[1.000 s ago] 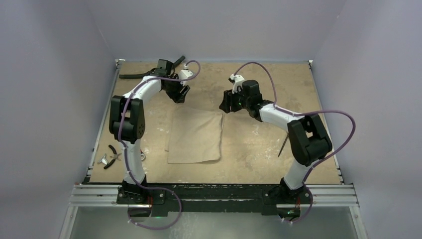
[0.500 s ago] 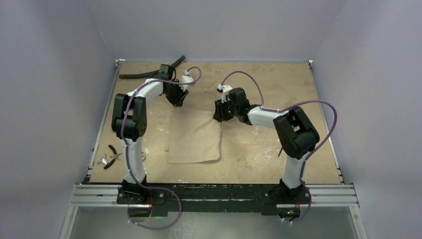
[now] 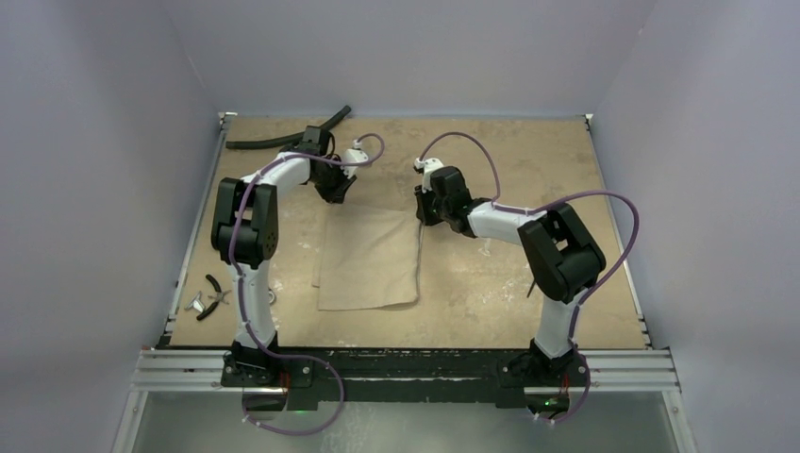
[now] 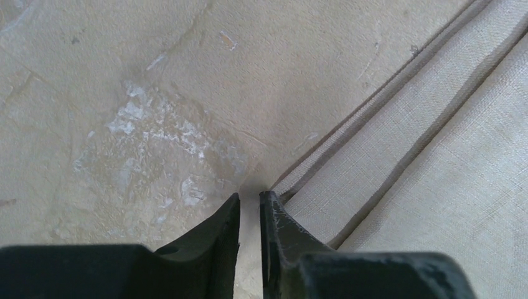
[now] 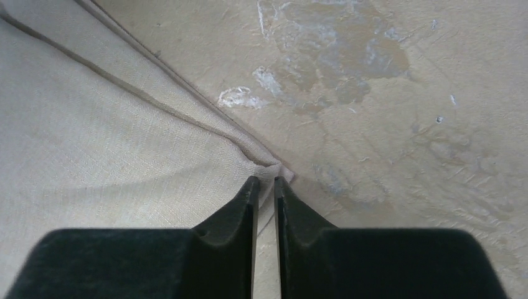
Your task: Fold the napkin into a case and place the utensils inside
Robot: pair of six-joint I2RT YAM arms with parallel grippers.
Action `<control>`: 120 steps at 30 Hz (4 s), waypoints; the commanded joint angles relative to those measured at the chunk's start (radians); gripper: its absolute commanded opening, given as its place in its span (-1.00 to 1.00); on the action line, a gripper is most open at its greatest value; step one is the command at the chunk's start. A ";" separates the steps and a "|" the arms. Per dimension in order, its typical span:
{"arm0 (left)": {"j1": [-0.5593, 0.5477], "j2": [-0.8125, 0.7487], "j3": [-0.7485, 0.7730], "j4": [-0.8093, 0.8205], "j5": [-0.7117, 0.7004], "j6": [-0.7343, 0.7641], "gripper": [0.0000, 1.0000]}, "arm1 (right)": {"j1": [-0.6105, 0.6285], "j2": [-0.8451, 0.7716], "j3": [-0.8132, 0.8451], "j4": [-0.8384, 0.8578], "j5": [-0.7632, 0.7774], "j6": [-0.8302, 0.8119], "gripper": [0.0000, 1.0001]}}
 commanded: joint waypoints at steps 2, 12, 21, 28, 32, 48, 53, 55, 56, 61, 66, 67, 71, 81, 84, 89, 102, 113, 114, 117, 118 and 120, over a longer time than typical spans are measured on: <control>-0.003 -0.002 -0.041 0.010 -0.020 0.063 -0.76 | 0.001 -0.037 0.029 -0.002 0.032 -0.014 -0.81; -0.002 -0.020 -0.098 -0.002 -0.026 0.123 -1.00 | -0.037 -0.012 -0.003 0.020 -0.015 0.032 -0.92; 0.000 -0.023 -0.104 -0.020 -0.028 0.138 -1.00 | -0.044 0.015 -0.021 -0.003 0.045 0.021 -0.88; 0.005 -0.013 -0.080 -0.051 0.006 0.119 -1.00 | -0.027 -0.114 -0.051 0.075 -0.006 0.080 -0.01; 0.011 0.000 -0.067 -0.062 0.021 0.102 -1.00 | 0.013 -0.100 -0.045 0.081 0.002 0.114 0.10; 0.014 0.008 -0.072 -0.067 0.018 0.109 -1.00 | 0.028 0.035 0.064 0.049 0.030 0.074 -0.12; 0.016 0.000 -0.085 -0.067 0.015 0.117 -1.00 | 0.029 0.051 0.062 0.055 0.006 0.065 -0.60; 0.016 -0.002 -0.088 -0.069 0.015 0.119 -1.00 | 0.028 0.045 0.052 0.043 -0.015 0.073 -0.79; 0.017 -0.003 -0.090 -0.070 0.013 0.120 -1.00 | 0.028 0.041 0.043 0.043 -0.013 0.080 -0.87; 0.026 -0.006 -0.091 -0.079 0.014 0.127 -1.00 | 0.013 0.029 0.028 0.038 0.016 0.084 -1.00; 0.032 -0.007 -0.107 -0.083 0.017 0.140 -1.00 | 0.000 0.029 0.007 0.046 0.031 0.095 -0.99; 0.033 -0.008 -0.111 -0.083 0.016 0.143 -1.00 | -0.001 0.032 0.001 0.047 0.036 0.095 -0.97; 0.032 -0.012 -0.125 -0.083 0.016 0.152 -1.00 | -0.014 0.035 -0.038 0.069 0.038 0.105 -0.92; 0.034 -0.009 -0.139 -0.079 0.018 0.156 -1.00 | -0.023 0.043 -0.066 0.102 0.045 0.118 -0.91; 0.038 -0.015 -0.124 -0.075 0.023 0.132 -1.00 | -0.024 0.062 -0.062 0.101 0.041 0.115 -0.89; 0.097 -0.018 0.040 -0.183 0.137 0.052 -0.48 | -0.024 0.088 -0.060 0.105 0.018 0.111 -0.66; 0.167 -0.133 0.001 -0.377 0.198 0.204 -0.20 | -0.024 -0.018 0.078 -0.026 0.027 0.079 0.01; 0.075 -0.218 -0.189 -0.093 0.119 0.277 -0.29 | -0.008 0.064 0.297 -0.063 0.007 0.121 0.08; 0.074 -0.219 -0.186 -0.087 0.126 0.280 -0.29 | -0.008 0.092 0.327 -0.060 -0.031 0.127 0.06; 0.074 -0.225 -0.186 -0.102 0.152 0.309 -0.28 | -0.008 0.220 0.452 -0.078 -0.216 0.148 -0.04; 0.075 -0.226 -0.190 -0.116 0.167 0.327 -0.27 | -0.007 0.260 0.501 -0.088 -0.278 0.149 -0.08; 0.074 -0.231 -0.202 -0.149 0.186 0.377 -0.24 | -0.005 0.344 0.592 -0.102 -0.391 0.162 -0.12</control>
